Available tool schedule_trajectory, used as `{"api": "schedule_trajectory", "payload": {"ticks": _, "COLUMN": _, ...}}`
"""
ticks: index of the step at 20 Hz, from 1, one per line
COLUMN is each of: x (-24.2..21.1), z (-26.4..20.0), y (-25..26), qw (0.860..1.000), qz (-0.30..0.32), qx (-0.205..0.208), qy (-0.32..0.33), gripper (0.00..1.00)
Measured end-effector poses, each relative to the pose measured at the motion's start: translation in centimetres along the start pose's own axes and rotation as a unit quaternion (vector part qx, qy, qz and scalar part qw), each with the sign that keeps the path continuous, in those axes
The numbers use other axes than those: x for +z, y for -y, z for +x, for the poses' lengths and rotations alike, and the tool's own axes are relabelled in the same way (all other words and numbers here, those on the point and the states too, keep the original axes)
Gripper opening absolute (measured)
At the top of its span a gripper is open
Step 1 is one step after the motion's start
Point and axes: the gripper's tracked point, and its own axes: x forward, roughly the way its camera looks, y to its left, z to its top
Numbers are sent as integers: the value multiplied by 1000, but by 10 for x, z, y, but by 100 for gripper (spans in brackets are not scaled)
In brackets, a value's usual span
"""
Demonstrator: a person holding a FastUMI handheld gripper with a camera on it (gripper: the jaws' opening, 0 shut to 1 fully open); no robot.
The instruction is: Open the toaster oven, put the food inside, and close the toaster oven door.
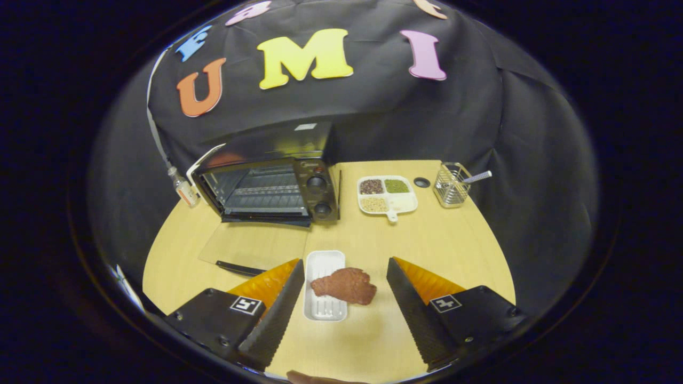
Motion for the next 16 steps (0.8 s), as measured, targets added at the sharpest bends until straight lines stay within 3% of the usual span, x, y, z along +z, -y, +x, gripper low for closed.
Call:
{"api": "schedule_trajectory", "payload": {"ticks": 4, "x": -4, "z": 25, "y": 44, "qw": 1000, "qz": 14, "qx": -15, "qy": -9, "gripper": 99}}
{"api": "schedule_trajectory", "payload": {"ticks": 6, "x": -24, "z": 38, "y": 41, "qw": 999, "qz": 27, "qx": 23, "qy": -40, "gripper": 99}}
{"api": "schedule_trajectory", "payload": {"ticks": 10, "x": -45, "z": 53, "y": 18, "qw": 986, "qz": 82, "qx": 121, "qy": -87, "gripper": 88}}
{"api": "schedule_trajectory", "payload": {"ticks": 13, "x": -54, "z": 54, "y": 9, "qw": 977, "qz": 106, "qx": 154, "qy": -101, "gripper": 75}}
{"api": "schedule_trajectory", "payload": {"ticks": 15, "x": -63, "z": 56, "y": 10, "qw": 974, "qz": 117, "qx": 160, "qy": -114, "gripper": 60}}
{"api": "schedule_trajectory", "payload": {"ticks": 16, "x": -64, "z": 55, "y": 10, "qw": 971, "qz": 125, "qx": 166, "qy": -117, "gripper": 46}}
